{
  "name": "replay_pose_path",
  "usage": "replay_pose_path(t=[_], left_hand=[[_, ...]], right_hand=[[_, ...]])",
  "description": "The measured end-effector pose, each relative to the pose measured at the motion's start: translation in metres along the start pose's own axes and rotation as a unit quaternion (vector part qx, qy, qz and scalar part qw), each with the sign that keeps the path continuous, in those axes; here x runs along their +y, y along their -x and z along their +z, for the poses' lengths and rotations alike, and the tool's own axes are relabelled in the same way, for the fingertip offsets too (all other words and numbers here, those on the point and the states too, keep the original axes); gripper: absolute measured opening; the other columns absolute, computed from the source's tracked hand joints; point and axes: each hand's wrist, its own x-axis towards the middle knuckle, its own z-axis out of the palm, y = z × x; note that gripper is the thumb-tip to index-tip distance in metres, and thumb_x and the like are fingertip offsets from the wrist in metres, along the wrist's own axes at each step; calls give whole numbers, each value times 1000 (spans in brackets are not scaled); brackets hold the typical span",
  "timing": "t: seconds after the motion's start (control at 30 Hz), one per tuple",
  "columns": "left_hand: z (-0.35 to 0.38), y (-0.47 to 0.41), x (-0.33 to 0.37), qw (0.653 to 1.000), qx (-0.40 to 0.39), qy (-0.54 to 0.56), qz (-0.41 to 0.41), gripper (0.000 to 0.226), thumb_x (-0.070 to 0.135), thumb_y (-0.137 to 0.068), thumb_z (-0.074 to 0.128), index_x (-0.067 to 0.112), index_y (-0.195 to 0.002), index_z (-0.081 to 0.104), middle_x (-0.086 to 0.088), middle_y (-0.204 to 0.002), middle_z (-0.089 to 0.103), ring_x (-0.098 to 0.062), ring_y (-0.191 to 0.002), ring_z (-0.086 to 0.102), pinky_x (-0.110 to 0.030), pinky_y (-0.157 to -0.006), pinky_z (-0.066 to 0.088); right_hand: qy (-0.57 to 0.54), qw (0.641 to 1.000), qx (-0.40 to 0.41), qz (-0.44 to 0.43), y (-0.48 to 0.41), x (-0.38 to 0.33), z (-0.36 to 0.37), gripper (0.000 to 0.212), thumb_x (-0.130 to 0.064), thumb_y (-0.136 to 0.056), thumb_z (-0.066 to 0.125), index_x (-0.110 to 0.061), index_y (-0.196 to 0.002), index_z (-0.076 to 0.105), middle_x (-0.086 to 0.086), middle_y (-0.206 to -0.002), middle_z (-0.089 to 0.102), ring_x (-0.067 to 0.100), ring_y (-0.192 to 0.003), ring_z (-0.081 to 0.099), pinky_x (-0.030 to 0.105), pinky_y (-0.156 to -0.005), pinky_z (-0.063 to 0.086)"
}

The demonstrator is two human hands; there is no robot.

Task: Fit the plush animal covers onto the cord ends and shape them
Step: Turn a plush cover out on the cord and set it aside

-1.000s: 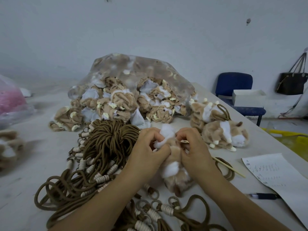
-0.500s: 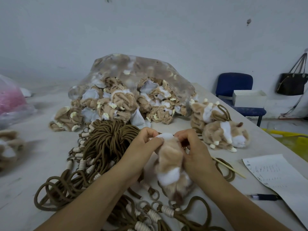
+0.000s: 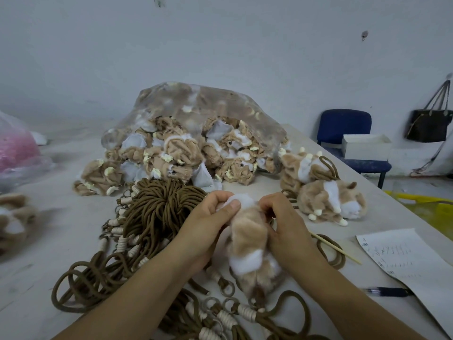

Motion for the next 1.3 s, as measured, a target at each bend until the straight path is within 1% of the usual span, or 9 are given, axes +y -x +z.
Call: replay_pose_path(t=[0.27,0.4,0.53,0.67,0.8,1.0,1.1,1.2,1.3], left_hand=[[-13,0,8,989,-72,-130,-2,19,31,-87,67,17,-100,66,-7,-97,69,-23,-91,63,-39,-87,50],[-12,1,8,988,-125,-76,-46,26,20,-83,67,11,-107,60,-3,-94,68,-15,-87,64,-26,-78,53],[-10,1,3,988,-108,-92,-56,23,3,-91,61,10,-113,59,-16,-105,61,-25,-93,59,-33,-83,48],[-11,3,2,982,-155,-82,-67,42,13,-85,64,15,-126,60,-12,-125,64,-26,-115,62,-35,-101,48],[-13,4,2,978,-162,-100,-79,43,21,-83,64,14,-126,62,-13,-124,66,-29,-119,60,-41,-104,46],[-3,4,-2,945,-64,-317,44,12,27,-85,65,22,-94,57,6,-86,64,-7,-78,59,-29,-72,50],[3,4,-10,941,9,-317,115,15,28,-89,63,23,-88,49,10,-75,54,2,-63,47,-17,-57,42],[1,3,-9,944,49,-294,139,18,29,-90,63,33,-82,48,10,-76,57,3,-64,52,-16,-54,45],[1,3,-7,944,82,-293,127,19,28,-88,64,36,-82,48,3,-88,60,-10,-76,61,-29,-60,53]], right_hand=[[23,997,-38,-65,2,-3,-1,10,-8,-90,51,-1,-90,57,-2,-90,49,10,-78,44,16,-71,38],[53,990,-27,-128,-1,-3,-6,21,-16,-89,45,-2,-89,61,3,-88,55,17,-80,51,30,-72,43],[60,985,-29,-160,-2,-2,-9,16,-20,-89,48,-16,-101,57,9,-94,61,24,-85,56,37,-72,48],[60,986,-30,-150,-2,-3,-8,25,-14,-84,60,-26,-105,54,3,-100,60,19,-93,54,32,-78,48],[85,987,-36,-135,-1,-4,-9,19,-17,-86,57,-14,-102,67,2,-101,60,16,-95,52,31,-78,48],[177,963,-20,-200,-5,-12,-14,24,-22,-85,52,-10,-92,72,7,-89,63,21,-79,53,31,-59,47],[162,966,-22,-200,-7,-16,-7,25,-22,-88,49,-9,-90,71,7,-89,63,19,-80,52,29,-64,44],[43,995,-38,-86,-6,-15,-8,30,-35,-93,46,-12,-98,64,3,-101,57,16,-93,53,30,-79,45],[31,996,-79,-40,1,-10,-11,41,-55,-92,42,-20,-107,55,-7,-109,46,6,-102,46,19,-86,40]])
